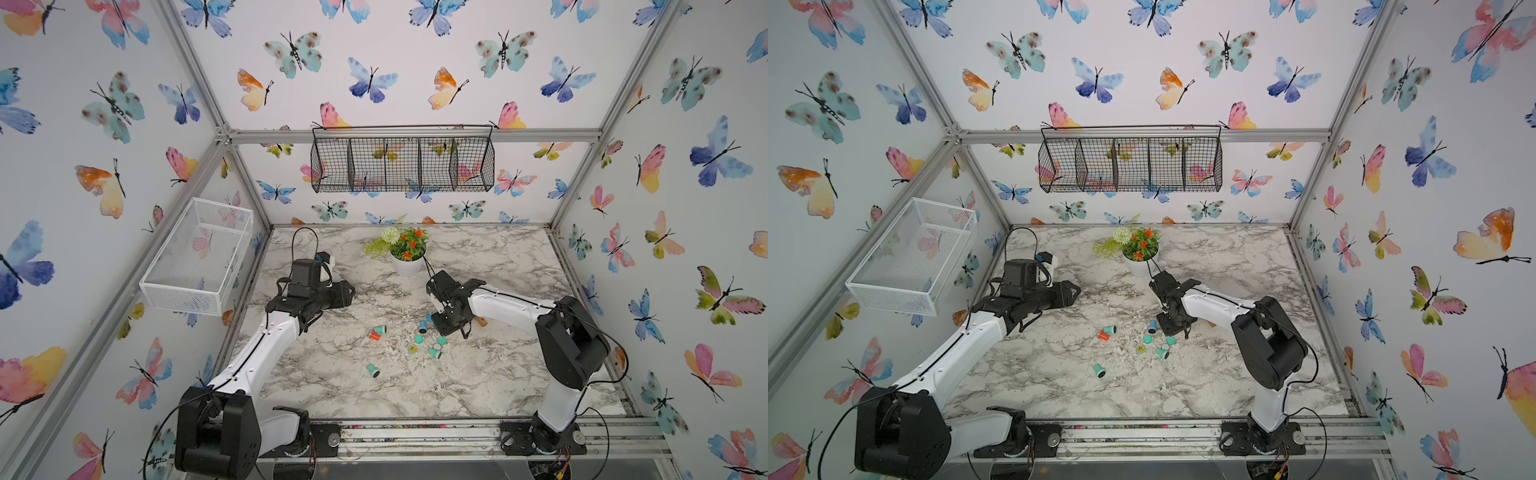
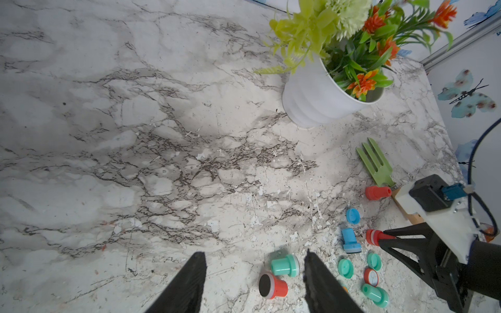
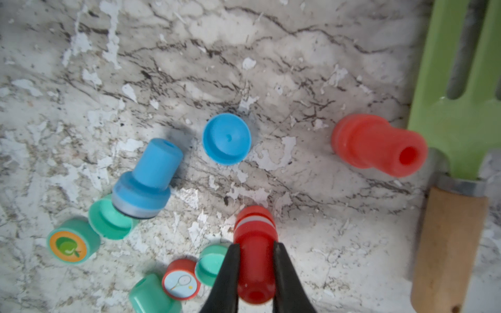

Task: Close the stamp cap
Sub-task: Close the cover of the stamp.

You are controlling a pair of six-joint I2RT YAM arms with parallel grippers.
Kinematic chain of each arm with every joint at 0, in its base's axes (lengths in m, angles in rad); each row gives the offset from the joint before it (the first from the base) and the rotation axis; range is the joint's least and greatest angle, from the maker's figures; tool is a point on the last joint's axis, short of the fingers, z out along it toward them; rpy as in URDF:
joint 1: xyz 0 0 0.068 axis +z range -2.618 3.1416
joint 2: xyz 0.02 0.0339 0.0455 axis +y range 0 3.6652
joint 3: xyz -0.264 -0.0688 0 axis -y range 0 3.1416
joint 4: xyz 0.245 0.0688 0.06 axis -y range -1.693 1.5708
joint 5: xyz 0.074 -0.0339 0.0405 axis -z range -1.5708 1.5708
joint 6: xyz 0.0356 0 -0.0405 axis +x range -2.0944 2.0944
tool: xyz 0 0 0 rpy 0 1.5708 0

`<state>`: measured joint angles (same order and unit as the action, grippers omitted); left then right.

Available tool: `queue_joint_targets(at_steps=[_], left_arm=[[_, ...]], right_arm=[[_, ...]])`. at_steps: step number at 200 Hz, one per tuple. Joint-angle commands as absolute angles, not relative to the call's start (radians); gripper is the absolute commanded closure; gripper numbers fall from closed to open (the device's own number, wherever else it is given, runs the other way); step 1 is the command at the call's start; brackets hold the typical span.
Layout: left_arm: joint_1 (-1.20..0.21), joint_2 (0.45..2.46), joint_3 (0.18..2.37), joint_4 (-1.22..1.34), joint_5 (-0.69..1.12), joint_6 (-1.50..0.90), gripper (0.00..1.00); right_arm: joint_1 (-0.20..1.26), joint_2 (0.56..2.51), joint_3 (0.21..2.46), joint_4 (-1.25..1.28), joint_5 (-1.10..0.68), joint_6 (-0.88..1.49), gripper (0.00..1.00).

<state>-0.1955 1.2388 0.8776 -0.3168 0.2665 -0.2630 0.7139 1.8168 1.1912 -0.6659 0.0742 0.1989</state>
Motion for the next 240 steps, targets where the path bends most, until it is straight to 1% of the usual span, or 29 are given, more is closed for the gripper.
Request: queue_joint_targets(at_steps=[1, 35, 108, 184, 240], left_arm=[[-0.19, 1.246, 0.878, -0.31, 0.263, -0.267, 0.39], [-0.19, 1.244, 0.877, -0.309, 0.28, -0.261, 0.39], [-0.19, 1.252, 0.875, -0.307, 0.314, -0.256, 0.39], [-0.19, 1.248, 0.874, -0.304, 0.318, -0.253, 0.39], [-0.19, 1.251, 0.876, -0.304, 0.316, -0.252, 0.39]], right_arm=[[0.71, 1.839, 1.175, -0.694, 0.057, 0.198, 0.96], [0.71, 1.854, 1.177, -0.72, 0.061, 0.183, 0.96], [0.706, 1.944, 1.239, -0.88, 0.049, 0.12, 0.96], [0.687, 2.077, 1.22, -0.84, 0.001, 0.087, 0.96], [0.687, 2.166, 1.212, -0.824, 0.03, 0.09, 0.97]])
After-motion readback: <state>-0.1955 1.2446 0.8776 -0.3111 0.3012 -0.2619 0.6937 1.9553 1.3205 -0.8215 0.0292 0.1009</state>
